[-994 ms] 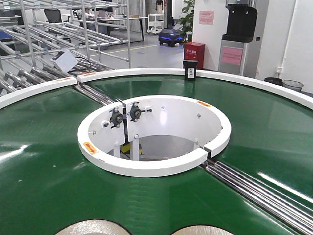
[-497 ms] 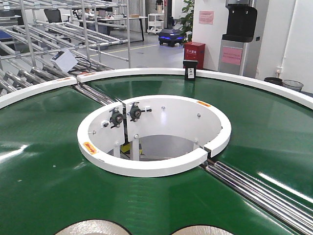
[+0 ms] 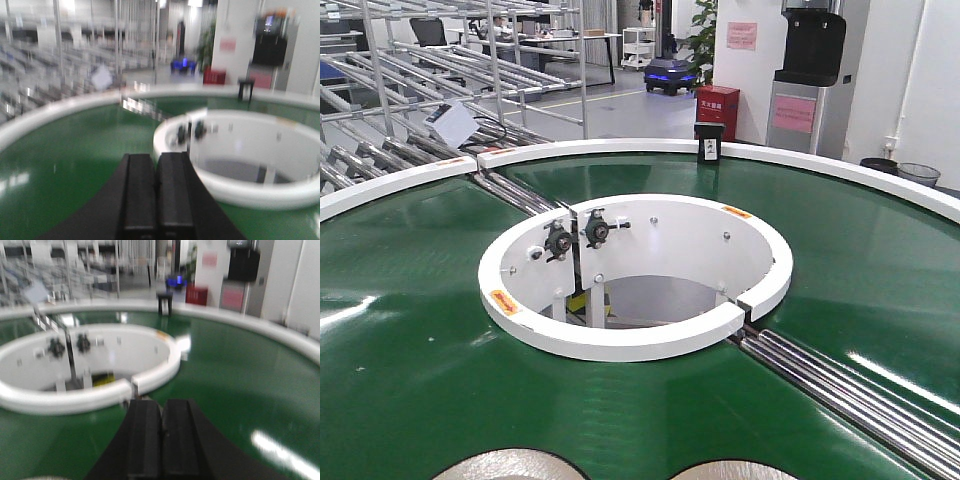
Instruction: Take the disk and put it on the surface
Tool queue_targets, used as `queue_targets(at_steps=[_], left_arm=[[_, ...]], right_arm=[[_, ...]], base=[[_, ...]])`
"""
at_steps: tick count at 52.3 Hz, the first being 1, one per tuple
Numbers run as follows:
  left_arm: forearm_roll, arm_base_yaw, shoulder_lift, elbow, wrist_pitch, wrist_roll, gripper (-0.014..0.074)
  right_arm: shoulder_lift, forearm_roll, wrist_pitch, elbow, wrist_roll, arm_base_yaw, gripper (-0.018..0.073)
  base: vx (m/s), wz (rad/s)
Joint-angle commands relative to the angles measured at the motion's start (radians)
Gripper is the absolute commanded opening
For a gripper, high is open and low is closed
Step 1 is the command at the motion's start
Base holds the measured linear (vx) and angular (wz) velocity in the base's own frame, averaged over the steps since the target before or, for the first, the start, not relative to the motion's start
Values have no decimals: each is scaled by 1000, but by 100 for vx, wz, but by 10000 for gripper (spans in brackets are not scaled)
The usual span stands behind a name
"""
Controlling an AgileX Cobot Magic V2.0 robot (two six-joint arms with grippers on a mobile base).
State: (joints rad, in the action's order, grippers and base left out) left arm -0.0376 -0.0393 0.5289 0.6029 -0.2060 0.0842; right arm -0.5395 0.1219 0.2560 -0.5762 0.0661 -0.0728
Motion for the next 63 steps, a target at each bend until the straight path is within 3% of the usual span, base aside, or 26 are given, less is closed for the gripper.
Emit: queue_targets(at_steps=[1, 10, 17, 31, 39, 44, 53, 60, 63], left_arm=[[-1, 1, 68, 17, -6, 9, -6], [-1, 1, 178, 10, -125, 9, 8], [-1, 1, 251, 10, -151, 7, 69], [-2, 1, 429, 10, -144, 7, 411], [2, 1, 517, 10, -93, 11, 531], [49, 1, 567, 10, -84, 10, 540], [194, 1, 677, 30, -182, -2, 498], [366, 1, 742, 38, -159, -62, 451], [451, 1, 767, 39, -140, -134, 437]], right_arm=[[-74, 1, -37, -30, 3, 5, 8], [-160, 0, -3, -30, 4, 5, 48], [-206, 0, 11, -30, 4, 5, 119], [-250, -59, 53, -30, 4, 5, 364], [-250, -79, 65, -30, 4, 5, 468], [-250, -79, 73, -30, 4, 5, 497], [-250, -79, 75, -30, 4, 5, 498], [-250, -79, 75, -30, 4, 5, 498], [-250, -79, 75, -30, 4, 5, 498]], base=[[0, 0], [0, 0], [0, 0], [0, 0], [0, 0], [0, 0], [0, 0], [0, 0], [0, 0]])
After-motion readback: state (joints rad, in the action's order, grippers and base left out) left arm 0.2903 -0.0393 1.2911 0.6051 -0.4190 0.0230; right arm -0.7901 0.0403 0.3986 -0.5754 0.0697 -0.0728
